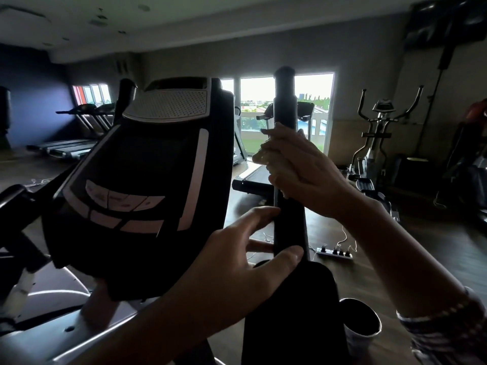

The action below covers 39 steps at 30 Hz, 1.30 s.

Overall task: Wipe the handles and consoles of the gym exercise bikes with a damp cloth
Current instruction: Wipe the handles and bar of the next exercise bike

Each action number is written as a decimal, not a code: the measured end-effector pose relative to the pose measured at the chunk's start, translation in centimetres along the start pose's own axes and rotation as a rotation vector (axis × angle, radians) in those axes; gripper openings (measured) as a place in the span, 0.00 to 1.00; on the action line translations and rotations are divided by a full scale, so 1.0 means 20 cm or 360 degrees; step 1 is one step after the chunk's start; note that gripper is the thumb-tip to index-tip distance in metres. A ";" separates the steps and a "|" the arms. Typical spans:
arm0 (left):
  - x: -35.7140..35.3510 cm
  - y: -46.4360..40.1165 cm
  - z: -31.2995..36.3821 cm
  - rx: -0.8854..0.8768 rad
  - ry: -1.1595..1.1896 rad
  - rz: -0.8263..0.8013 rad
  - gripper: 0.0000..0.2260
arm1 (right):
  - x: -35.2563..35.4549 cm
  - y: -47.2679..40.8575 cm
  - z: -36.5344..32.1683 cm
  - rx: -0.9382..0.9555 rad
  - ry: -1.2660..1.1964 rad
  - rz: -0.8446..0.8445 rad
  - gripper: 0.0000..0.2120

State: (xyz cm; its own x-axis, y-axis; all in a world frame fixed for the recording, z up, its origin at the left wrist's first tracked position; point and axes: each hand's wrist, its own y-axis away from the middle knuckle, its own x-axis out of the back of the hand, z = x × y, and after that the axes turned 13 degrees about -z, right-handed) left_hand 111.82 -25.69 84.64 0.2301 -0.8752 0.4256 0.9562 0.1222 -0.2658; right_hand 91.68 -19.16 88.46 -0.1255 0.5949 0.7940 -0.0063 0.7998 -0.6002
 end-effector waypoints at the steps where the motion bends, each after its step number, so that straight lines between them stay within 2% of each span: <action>1: 0.00 0.00 0.00 0.0002 -0.0022 -0.0003 0.18 | 0.00 -0.01 0.00 0.0030 0.0060 0.0009 0.19; 4: 0.00 0.00 0.00 0.0007 -0.0051 -0.0009 0.18 | 0.00 -0.02 -0.01 0.0151 0.0223 -0.0009 0.14; 8: -0.01 0.01 -0.01 -0.0002 -0.0081 -0.0003 0.20 | 0.03 -0.02 0.02 0.0286 0.0266 -0.0110 0.14; 11: -0.02 0.03 -0.01 -0.0004 -0.0105 0.0014 0.23 | 0.03 -0.05 0.03 0.0302 0.0180 0.0003 0.13; 13: -0.02 0.05 -0.01 0.0008 -0.0079 0.0008 0.21 | 0.00 -0.05 0.00 0.0284 0.0211 0.0055 0.12; 18: -0.04 0.09 0.00 0.0041 -0.0157 0.0032 0.21 | 0.01 0.02 -0.03 0.0363 0.0253 -0.0172 0.13; 20: -0.04 0.10 0.00 0.0039 -0.0193 0.0051 0.21 | 0.04 -0.02 0.01 0.0337 0.0203 -0.0136 0.15; 24: -0.05 0.12 0.01 0.0051 -0.0160 0.0065 0.17 | -0.02 -0.02 -0.02 0.0197 0.0175 0.0067 0.13; 28: -0.06 0.14 0.01 0.0053 -0.0165 0.0070 0.18 | -0.04 0.09 -0.08 0.0296 0.0034 0.0029 0.13; 31: -0.07 0.14 0.02 0.0091 -0.0185 0.0083 0.18 | -0.04 0.04 -0.03 0.0143 0.0005 0.0140 0.14; 33: -0.07 0.15 0.03 0.0098 -0.0160 0.0080 0.18 | -0.08 0.02 -0.03 -0.0051 -0.0126 0.0289 0.13; 36: -0.09 0.18 0.03 0.0067 -0.0197 0.0067 0.20 | -0.14 0.09 -0.11 -0.0264 -0.0545 0.0401 0.14; 39: -0.11 0.22 0.02 0.0047 -0.0134 0.0088 0.15 | -0.20 0.23 -0.25 -0.0201 -0.0936 0.0415 0.16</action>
State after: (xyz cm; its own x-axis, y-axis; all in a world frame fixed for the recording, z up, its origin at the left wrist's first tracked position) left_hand 115.57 -22.99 82.82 0.2962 -0.8242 0.4826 0.9462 0.1843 -0.2659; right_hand 97.02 -17.39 82.99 -0.6288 0.6561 0.4173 0.2096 0.6598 -0.7216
